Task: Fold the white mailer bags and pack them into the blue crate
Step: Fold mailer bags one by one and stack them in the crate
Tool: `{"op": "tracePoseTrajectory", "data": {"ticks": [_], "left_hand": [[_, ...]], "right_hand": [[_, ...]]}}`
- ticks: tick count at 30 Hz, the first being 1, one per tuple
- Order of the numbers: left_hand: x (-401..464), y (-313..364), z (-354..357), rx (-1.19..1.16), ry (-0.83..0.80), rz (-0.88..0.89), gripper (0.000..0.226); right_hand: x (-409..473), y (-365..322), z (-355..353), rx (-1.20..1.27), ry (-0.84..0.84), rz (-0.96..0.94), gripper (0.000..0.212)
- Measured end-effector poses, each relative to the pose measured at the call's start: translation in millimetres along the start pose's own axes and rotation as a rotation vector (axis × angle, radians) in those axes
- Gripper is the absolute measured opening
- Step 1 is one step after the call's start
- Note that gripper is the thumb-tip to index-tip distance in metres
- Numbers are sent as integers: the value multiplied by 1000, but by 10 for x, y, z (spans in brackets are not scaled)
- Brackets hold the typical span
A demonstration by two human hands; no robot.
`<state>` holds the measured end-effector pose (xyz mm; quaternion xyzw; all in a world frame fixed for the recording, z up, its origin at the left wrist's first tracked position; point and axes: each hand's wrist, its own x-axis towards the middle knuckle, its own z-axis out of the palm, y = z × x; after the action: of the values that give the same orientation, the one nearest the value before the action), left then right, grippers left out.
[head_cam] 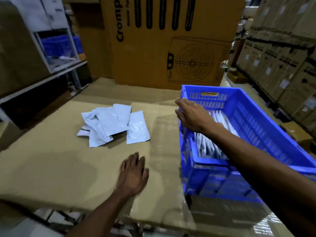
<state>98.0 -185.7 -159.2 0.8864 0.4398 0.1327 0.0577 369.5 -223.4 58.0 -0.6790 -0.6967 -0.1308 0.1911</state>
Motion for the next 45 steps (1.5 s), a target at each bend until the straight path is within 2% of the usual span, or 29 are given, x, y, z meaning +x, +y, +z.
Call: {"op": "tracePoseTrajectory", "data": {"ticks": [5,12,14,17,23,25,30,34,45], "left_hand": [[-122,-378,-149,57,-37,-108,63],[-216,-822,-315,106,-65,-172,61],[-188,-792,-328,115,-78,-191,62],[-167,-755,-323,123,-75,-198,64],[-145,-760,-287,106,-94,-220,65],[-129,-759,-289,103,-104,-220,65],[-94,-761,-282,132,-89,-203,67],[-78,-763,-292,117,-91,-164,71],[-81,-749,-328,111,-123,-99,76]], "right_hand": [[536,-505,183,-30,-131,3,37],[627,-1088,1042,-47,-411,-26,41],[467,-1104,1359,-120,-499,-55,46],[188,-961,1811,-270,-533,-79,46],[57,-877,2208,-220,-567,-1,49],[37,-870,2252,-190,-552,23,48],[-130,-963,2312,-216,-330,3,32],[-336,-1093,2292,-202,-254,17,22],[-762,-1545,2117,-127,-179,-75,28]]}}
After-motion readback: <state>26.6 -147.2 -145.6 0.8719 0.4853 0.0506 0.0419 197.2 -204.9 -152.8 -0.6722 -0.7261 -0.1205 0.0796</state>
